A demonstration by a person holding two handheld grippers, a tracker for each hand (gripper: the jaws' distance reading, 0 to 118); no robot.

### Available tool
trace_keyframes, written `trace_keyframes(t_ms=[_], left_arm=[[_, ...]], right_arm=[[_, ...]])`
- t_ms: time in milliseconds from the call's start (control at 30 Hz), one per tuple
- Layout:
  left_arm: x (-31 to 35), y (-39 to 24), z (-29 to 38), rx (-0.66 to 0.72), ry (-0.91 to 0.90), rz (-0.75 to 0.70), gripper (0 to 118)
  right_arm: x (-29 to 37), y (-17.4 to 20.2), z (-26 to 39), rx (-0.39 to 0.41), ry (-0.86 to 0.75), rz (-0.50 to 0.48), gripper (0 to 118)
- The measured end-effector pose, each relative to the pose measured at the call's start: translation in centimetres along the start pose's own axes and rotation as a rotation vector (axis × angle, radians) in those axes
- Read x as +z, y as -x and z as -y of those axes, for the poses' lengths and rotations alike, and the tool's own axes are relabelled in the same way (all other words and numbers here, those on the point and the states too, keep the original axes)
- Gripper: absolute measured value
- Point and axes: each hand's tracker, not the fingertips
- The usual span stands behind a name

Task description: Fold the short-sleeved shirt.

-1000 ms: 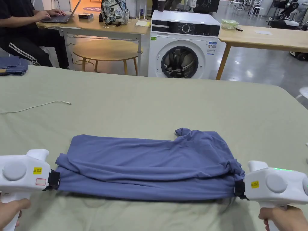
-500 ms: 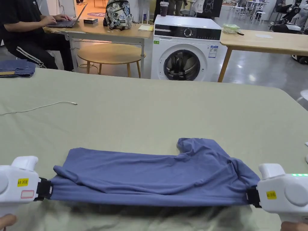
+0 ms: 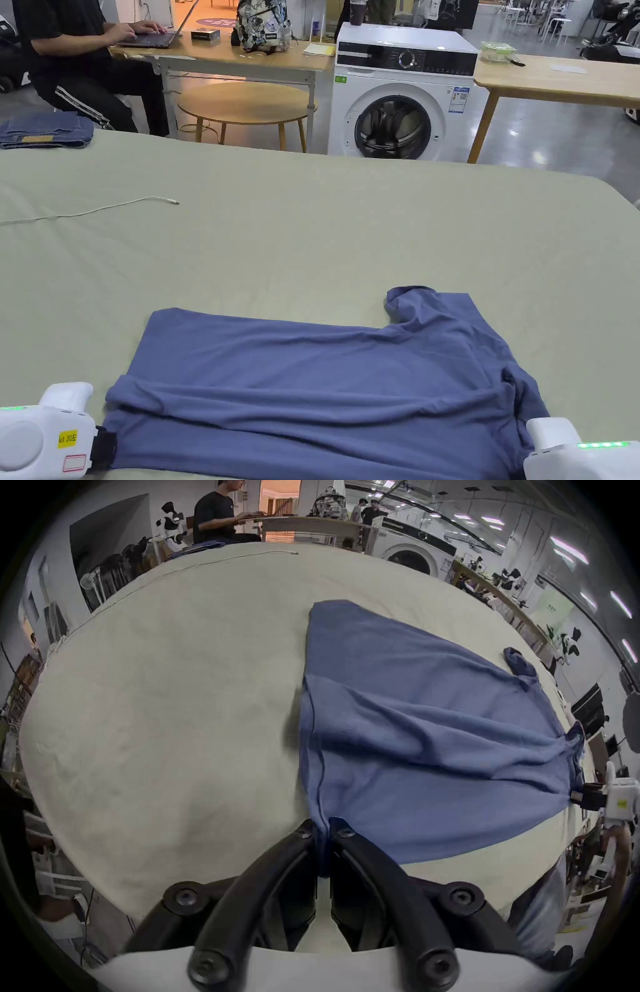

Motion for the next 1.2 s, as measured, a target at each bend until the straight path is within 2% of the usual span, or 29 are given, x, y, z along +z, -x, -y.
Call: trace_keyframes(t_ms=[67,133,167,200,233,267,333,367,500,567,667,700,767,833,1000,1200], left_arm=[[0.0,0.0,-0.3,0.001,0.006,0.001,0],[0.5,0.1,-0.6,-0.003,0.013,0.01,0],[0.8,0.1,-0.7,-0.005,0.017,0.015,0],[1.0,0.2,-1.0,0.005,0.021,0.023,1],[1.4,0.1,-1.3,0.013,0.018,0.026,4],[1.9,0.0,-1.6,0.017,0.011,0.025,9],[2.9,-0.7,-2.3,-0.006,-0.04,-0.007,37],[3.5,-1.1,-2.9,-0.016,-0.06,-0.007,44],[4.9,-2.7,-5.3,-0.022,-0.17,0.041,47],[5.1,-3.7,-6.3,-0.044,-0.221,0.03,47],[5.2,-5.0,-7.5,-0.07,-0.29,0.025,47],[5.2,-5.4,-7.8,-0.069,-0.312,0.03,38],[5.2,-6.1,-8.3,-0.072,-0.354,0.028,34],[5.1,-6.7,-8.8,-0.079,-0.385,0.002,1],[4.1,-6.7,-10.7,-0.069,-0.412,0.003,0],[1.1,-4.8,-15.5,-0.073,-0.36,-0.014,0]], right_arm=[[0.1,0.2,-0.2,0.015,0.001,0.012,9],[0.6,0.3,-0.3,0.026,0.002,0.024,19],[0.8,0.3,-0.5,0.032,0.005,0.038,29],[1.4,0.2,-0.9,0.029,0.01,0.052,50],[1.7,0.0,-1.1,0.018,0.006,0.061,64],[2.5,-0.2,-1.5,-0.003,-0.02,0.059,70],[4.0,-0.3,-2.5,-0.031,-0.096,0.027,70],[4.9,-0.2,-3.1,-0.044,-0.13,0.02,70],[6.7,1.5,-5.8,-0.054,-0.255,-0.007,70],[6.8,2.6,-7.0,-0.07,-0.296,-0.01,65],[6.8,4.3,-8.3,-0.082,-0.331,-0.04,6],[6.6,4.9,-8.7,-0.088,-0.339,-0.048,2],[6.3,6.0,-9.2,-0.101,-0.358,-0.054,2],[6.2,6.7,-9.5,-0.104,-0.395,-0.085,0],[6.5,8.2,-10.0,-0.116,-0.47,-0.083,0],[6.9,9.5,-11.0,-0.092,-0.513,-0.077,0]])
